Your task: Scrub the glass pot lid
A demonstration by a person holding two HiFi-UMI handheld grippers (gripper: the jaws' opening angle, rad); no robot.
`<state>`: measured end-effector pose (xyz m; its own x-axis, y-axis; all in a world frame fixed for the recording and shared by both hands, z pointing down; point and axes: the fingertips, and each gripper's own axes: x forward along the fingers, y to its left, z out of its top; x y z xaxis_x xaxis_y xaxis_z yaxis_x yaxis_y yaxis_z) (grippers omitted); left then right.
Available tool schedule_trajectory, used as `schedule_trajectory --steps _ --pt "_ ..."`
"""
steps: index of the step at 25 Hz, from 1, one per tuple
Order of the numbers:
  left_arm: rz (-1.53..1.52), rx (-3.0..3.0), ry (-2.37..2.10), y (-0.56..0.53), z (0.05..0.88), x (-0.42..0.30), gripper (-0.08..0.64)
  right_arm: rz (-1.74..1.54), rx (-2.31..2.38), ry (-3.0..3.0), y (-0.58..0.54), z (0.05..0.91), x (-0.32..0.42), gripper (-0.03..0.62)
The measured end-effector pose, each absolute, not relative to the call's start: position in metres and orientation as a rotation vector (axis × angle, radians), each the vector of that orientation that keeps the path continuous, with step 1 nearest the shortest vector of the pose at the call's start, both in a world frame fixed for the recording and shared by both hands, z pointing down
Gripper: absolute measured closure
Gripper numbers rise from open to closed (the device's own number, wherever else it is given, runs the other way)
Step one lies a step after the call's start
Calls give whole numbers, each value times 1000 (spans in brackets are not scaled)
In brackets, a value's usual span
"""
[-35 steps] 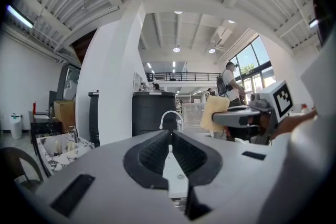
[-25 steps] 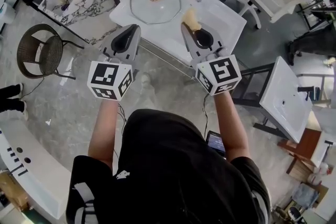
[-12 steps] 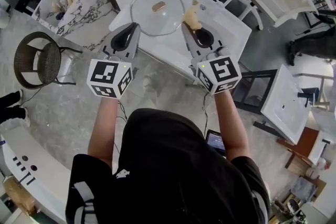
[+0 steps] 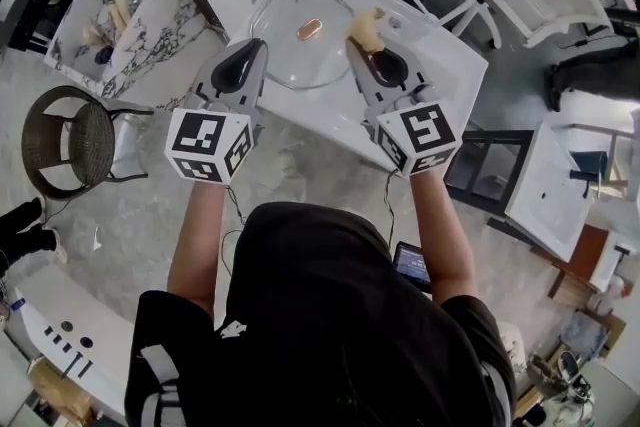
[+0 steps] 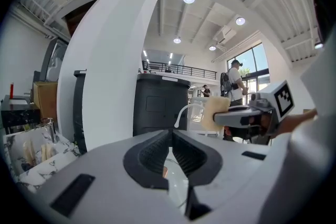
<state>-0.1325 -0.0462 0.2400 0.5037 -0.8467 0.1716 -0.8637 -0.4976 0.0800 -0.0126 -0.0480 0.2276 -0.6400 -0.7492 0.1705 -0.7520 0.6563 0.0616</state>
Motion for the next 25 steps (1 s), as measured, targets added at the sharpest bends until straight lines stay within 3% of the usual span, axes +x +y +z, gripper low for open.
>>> schedule_trajectory --steps 25 --pt "321 2509 -1314 -120 341 -135 543 189 1141 -2542 -124 322 -20 569"
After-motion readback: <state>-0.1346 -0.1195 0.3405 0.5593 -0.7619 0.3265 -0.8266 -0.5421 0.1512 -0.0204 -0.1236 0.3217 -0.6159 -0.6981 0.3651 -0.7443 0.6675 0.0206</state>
